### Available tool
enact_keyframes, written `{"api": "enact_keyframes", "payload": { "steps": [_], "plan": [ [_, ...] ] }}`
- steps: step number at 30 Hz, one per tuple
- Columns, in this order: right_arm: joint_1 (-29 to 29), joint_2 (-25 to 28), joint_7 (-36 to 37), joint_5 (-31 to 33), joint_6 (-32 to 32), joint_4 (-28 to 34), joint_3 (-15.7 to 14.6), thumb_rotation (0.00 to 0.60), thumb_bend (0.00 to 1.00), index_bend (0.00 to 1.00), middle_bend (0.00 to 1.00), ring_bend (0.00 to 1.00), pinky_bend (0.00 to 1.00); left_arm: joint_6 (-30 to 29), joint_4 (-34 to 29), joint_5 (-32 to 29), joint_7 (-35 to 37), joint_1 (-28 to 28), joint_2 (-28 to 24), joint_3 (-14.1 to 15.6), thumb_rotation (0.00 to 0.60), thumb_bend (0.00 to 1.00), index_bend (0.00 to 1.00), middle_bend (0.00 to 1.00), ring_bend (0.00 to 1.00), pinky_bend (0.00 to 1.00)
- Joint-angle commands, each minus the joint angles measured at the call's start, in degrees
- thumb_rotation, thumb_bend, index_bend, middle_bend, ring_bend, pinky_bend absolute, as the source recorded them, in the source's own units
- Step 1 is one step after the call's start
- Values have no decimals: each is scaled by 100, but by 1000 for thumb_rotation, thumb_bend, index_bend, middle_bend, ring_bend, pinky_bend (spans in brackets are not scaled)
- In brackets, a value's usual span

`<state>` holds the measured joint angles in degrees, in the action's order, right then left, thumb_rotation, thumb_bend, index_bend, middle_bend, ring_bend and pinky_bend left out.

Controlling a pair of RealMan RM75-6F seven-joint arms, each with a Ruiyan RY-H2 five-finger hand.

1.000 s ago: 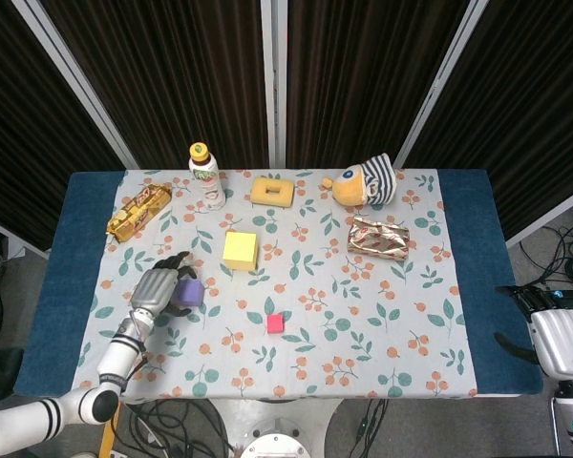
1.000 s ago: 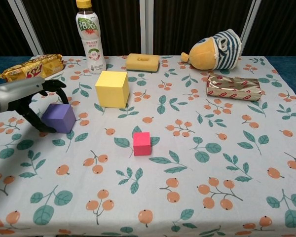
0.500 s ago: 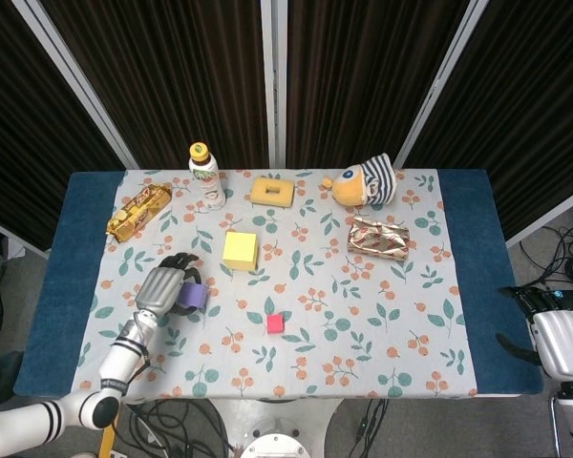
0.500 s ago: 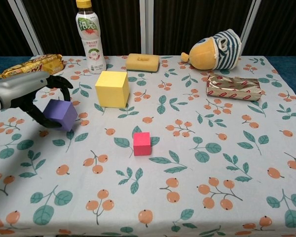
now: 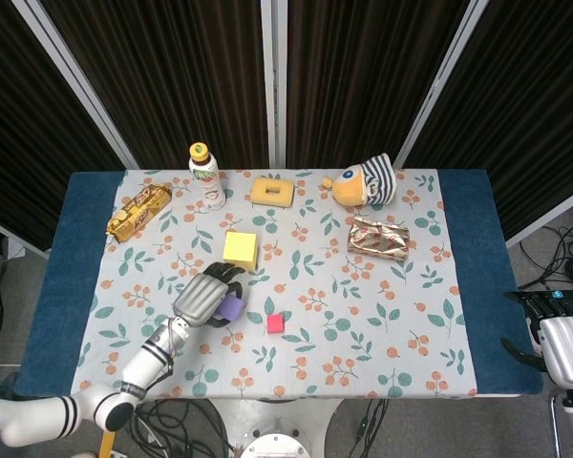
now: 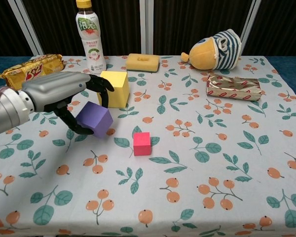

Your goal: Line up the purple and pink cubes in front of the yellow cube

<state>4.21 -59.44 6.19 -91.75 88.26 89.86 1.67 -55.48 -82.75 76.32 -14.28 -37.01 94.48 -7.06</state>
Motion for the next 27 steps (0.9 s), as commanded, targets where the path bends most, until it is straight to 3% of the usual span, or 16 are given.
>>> {"api": "enact_keyframes", "payload": {
  "steps": [1, 4, 9, 20, 27],
  "plan": [
    [-18, 3, 9, -3, 15, -5, -9, 600, 60, 261, 316, 263, 356, -76, 241, -116, -362, -109, 290, -74, 600, 266, 538, 368, 286, 265],
    [-36, 12, 15, -9, 38, -9, -11, 600, 60, 261, 316, 263, 356, -141, 347, -148, -566, -145, 404, -86, 600, 266, 539, 507, 467, 506],
    [-53, 29, 0, -23, 55, 9, -15, 600, 60, 260, 316, 263, 356, -170, 419, -227, -803, -178, 470, -73, 600, 265, 540, 631, 607, 708],
    [-87, 81, -59, -33, 66, 90, -28, 600, 61, 260, 316, 263, 356, -7, 282, -1422, -1515, -315, 644, -466, 600, 250, 523, 686, 680, 831],
    [-109, 115, -87, -35, 65, 136, -38, 600, 61, 257, 316, 263, 356, -168, 126, -2031, -1912, -409, 736, -633, 600, 222, 496, 711, 703, 846]
  ]
}}
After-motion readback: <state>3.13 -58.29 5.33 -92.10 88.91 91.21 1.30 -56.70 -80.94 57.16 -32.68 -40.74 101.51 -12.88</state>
